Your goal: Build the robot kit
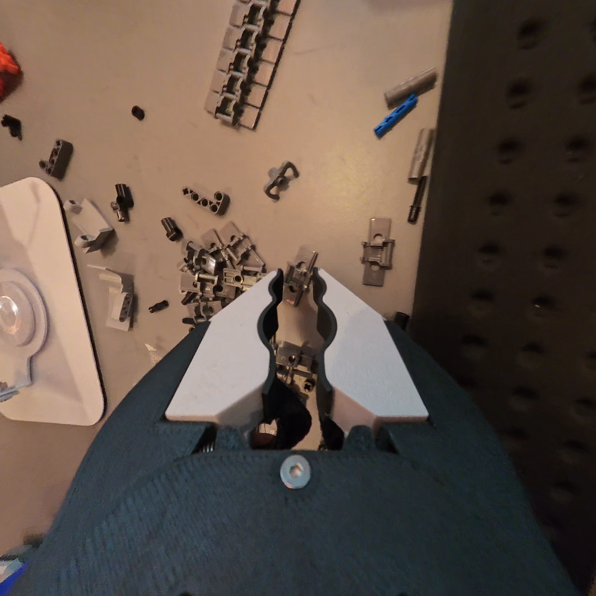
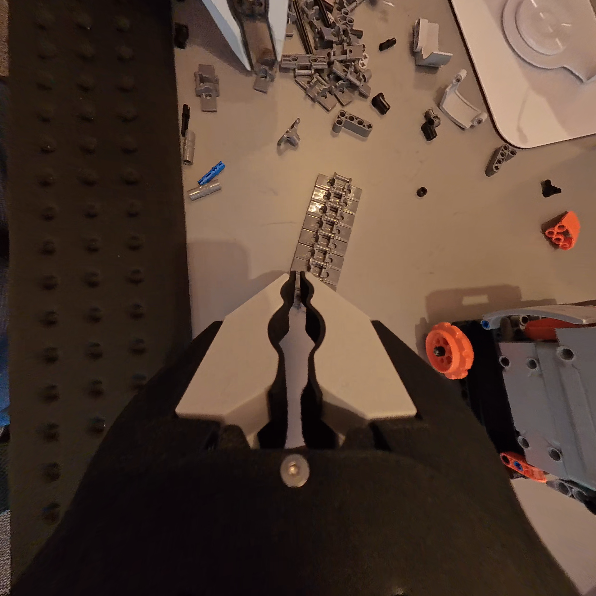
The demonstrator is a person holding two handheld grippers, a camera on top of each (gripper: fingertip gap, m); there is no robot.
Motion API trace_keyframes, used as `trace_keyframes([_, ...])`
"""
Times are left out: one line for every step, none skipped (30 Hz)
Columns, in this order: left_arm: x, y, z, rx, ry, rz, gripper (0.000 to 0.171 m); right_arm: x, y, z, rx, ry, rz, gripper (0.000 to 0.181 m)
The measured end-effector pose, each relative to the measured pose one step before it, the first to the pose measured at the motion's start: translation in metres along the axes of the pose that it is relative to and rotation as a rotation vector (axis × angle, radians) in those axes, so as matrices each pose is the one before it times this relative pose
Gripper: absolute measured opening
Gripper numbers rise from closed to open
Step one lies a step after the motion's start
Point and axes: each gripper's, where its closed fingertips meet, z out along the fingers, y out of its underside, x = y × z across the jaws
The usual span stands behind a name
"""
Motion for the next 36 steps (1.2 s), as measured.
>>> trace_keyframes([-0.00030, 0.00201, 0.00236, -0.00823, -0.0044, -0.0002, 0.017, -0.00097, 0.00015, 0.00034, -0.0003, -0.0001, -0.0013, 0.000])
trace_keyframes([-0.00092, 0.00034, 0.00155, 0.00143, -0.0095, 0.0050, 0.016, -0.00048, 0.00009, 0.00035, 0.0014, 0.0017, -0.0016, 0.000])
trace_keyframes([-0.00056, -0.00044, 0.00126, 0.00450, -0.0064, -0.0049, 0.014, -0.00058, -0.00008, 0.00025, 0.0027, -0.0009, 0.0009, 0.000])
trace_keyframes([0.00174, -0.00021, 0.00083, 0.00199, 0.0059, -0.0001, 0.010, -0.00095, 0.00031, 0.00041, 0.0011, -0.0038, 0.0010, 0.000])
trace_keyframes([0.00053, -0.00108, 0.00008, 0.00684, -0.0051, 0.0060, 0.010, -0.00018, 0.00048, 0.00035, -0.0003, 0.0002, -0.0009, 0.000])
trace_keyframes([0.00033, -0.00036, 0.00007, -0.00040, -0.0049, -0.0012, 0.010, 0.00000, 0.00034, 0.00022, 0.0001, 0.0009, 0.0002, 0.000])
trace_keyframes([0.00057, -0.00053, -0.00001, -0.00062, -0.0036, -0.0051, 0.010, -0.00016, -0.00017, -0.00005, 0.0018, -0.0015, 0.0007, 0.000])
trace_keyframes([0.00065, -0.00060, -0.00012, 0.00193, -0.0057, 0.0051, 0.010, 0.00015, -0.00055, -0.00028, 0.0034, 0.0020, -0.0015, 0.000])
trace_keyframes([0.00039, -0.00125, 0.00015, 0.00558, -0.0093, 0.0071, 0.010, 0.00056, -0.00063, -0.00061, 0.0033, 0.0046, -0.0022, 0.000])
trace_keyframes([-0.00059, -0.00202, 0.00010, 0.00931, -0.0130, 0.0020, 0.009, 0.00019, -0.00046, -0.00107, 0.0028, 0.0013, -0.0001, 0.000])
trace_keyframes([-0.00153, -0.00289, -0.00068, 0.01355, -0.0127, -0.0046, 0.009, 0.00005, -0.00040, -0.00160, 0.0037, 0.0014, 0.0006, 0.000])
trace_keyframes([-0.00174, -0.00454, -0.00151, 0.01825, -0.0084, -0.0107, 0.009, 0.00108, 0.00008, -0.00237, 0.0030, 0.0084, 0.0015, 0.000])
trace_keyframes([-0.00197, -0.00708, -0.00185, 0.02309, -0.0071, -0.0137, 0.008, 0.00151, 0.00094, -0.00297, 0.0017, 0.0101, 0.0041, 0.000])
trace_keyframes([-0.00138, -0.01056, -0.00104, 0.02997, -0.0045, -0.0156, 0.008, 0.00113, 0.00078, -0.00357, 0.0057, 0.0078, 0.0070, 0.000])
trace_keyframes([0.00227, -0.01427, 0.00136, 0.03672, 0.0127, -0.0158, 0.008, 0.00124, 0.00047, -0.00405, 0.0103, 0.0077, 0.0101, 0.000])
trace_keyframes([0.00598, -0.01514, 0.00418, 0.02967, 0.0249, 0.0010, 0.008, 0.00162, 0.00065, -0.00403, 0.0107, 0.0106, 0.0110, 0.000])
trace_keyframes([0.00455, -0.01423, 0.00694, 0.01387, 0.0083, 0.0125, 0.008, 0.00171, 0.00083, -0.00387, 0.0101, 0.0118, 0.0104, 0.000])
trace_keyframes([0.00237, -0.01373, 0.00902, 0.00502, -0.0047, 0.0110, 0.009, 0.00088, 0.00112, -0.00338, 0.0089, 0.0077, 0.0095, 0.000])
trace_keyframes([0.00443, -0.01418, 0.01008, 0.00771, 0.0062, 0.0116, 0.008, 0.00002, 0.00148, -0.00258, 0.0057, 0.0047, 0.0075, 0.000])
trace_keyframes([0.00609, -0.01199, 0.01078, -0.00044, 0.0148, 0.0178, 0.008, -0.00003, 0.00224, -0.00205, -0.0001, 0.0058, 0.0061, 0.000])
trace_keyframes([0.00183, -0.01097, 0.01107, -0.00334, -0.0101, 0.0211, 0.009, -0.00004, 0.00300, -0.00143, -0.0049, 0.0082, 0.0049, 0.000])
trace_keyframes([0.00022, -0.00985, 0.01093, -0.00355, -0.0201, 0.0234, 0.009, -0.00048, 0.00288, -0.00097, -0.0059, 0.0082, 0.0022, 0.000])
trace_keyframes([0.00091, -0.00733, 0.00997, -0.01063, -0.0158, 0.0346, 0.009, -0.00102, 0.00309, -0.00059, -0.0072, 0.0064, 0.0020, 0.000])
trace_keyframes([-0.00026, -0.00645, 0.00867, -0.00948, -0.0223, 0.0326, 0.009, -0.00090, 0.00385, -0.00051, -0.0109, 0.0075, 0.0027, 0.000])
trace_keyframes([-0.00057, -0.00545, 0.00734, -0.00895, -0.0239, 0.0309, 0.010, -0.00070, 0.00410, -0.00079, -0.0119, 0.0084, 0.0026, 0.000])
trace_keyframes([0.00138, -0.00414, 0.00549, -0.00844, -0.0114, 0.0354, 0.017, -0.00095, 0.00385, -0.00110, -0.0087, 0.0060, 0.0041, 0.000])
trace_keyframes([0.00091, -0.00467, 0.00261, 0.00698, -0.0072, 0.0247, 0.024, -0.00060, 0.00330, -0.00138, -0.0052, 0.0044, 0.0082, 0.001])
trace_keyframes([-0.00080, -0.00301, 0.00005, 0.01134, -0.0047, 0.0042, 0.026, -0.00015, 0.00291, -0.00142, -0.0019, 0.0048, 0.0132, 0.002])
trace_keyframes([0.00030, -0.00004, -0.00192, 0.00587, 0.0172, -0.0174, 0.026, -0.00065, 0.00235, -0.00133, 0.0013, 0.0016, 0.0171, 0.003])
trace_keyframes([0.00048, 0.00024, -0.00373, 0.01620, 0.0250, -0.0264, 0.028, -0.00128, 0.00227, -0.00068, -0.0003, -0.0015, 0.0167, 0.005])
trace_keyframes([-0.00197, 0.00228, -0.00491, 0.01263, 0.0132, -0.0283, 0.027, -0.00041, 0.00286, -0.00030, -0.0053, 0.0058, 0.0149, 0.006])
trace_keyframes([-0.00172, 0.00506, -0.00468, -0.00090, 0.0134, -0.0224, 0.026, -0.00016, 0.00288, 0.00001, -0.0078, 0.0069, 0.0163, 0.006])
trace_keyframes([0.00005, 0.00541, -0.00331, -0.00385, 0.0193, -0.0184, 0.025, -0.00288, 0.00169, 0.00052, -0.0034, -0.0075, 0.0146, 0.006])
trace_keyframes([0.00229, 0.00618, -0.00119, -0.01462, 0.0275, -0.0198, 0.025, -0.00526, 0.00035, 0.00150, -0.0004, -0.0193, 0.0101, 0.006])
trace_keyframes([0.00384, 0.00522, 0.00036, -0.01434, 0.0280, -0.0118, 0.023, -0.00553, 0.00067, 0.00250, -0.0072, -0.0199, 0.0036, 0.005])
trace_keyframes([0.00467, 0.00274, 0.00176, -0.00657, 0.0245, -0.0065, 0.022, -0.00451, 0.00134, 0.00320, -0.0140, -0.0140, -0.0053, 0.004])
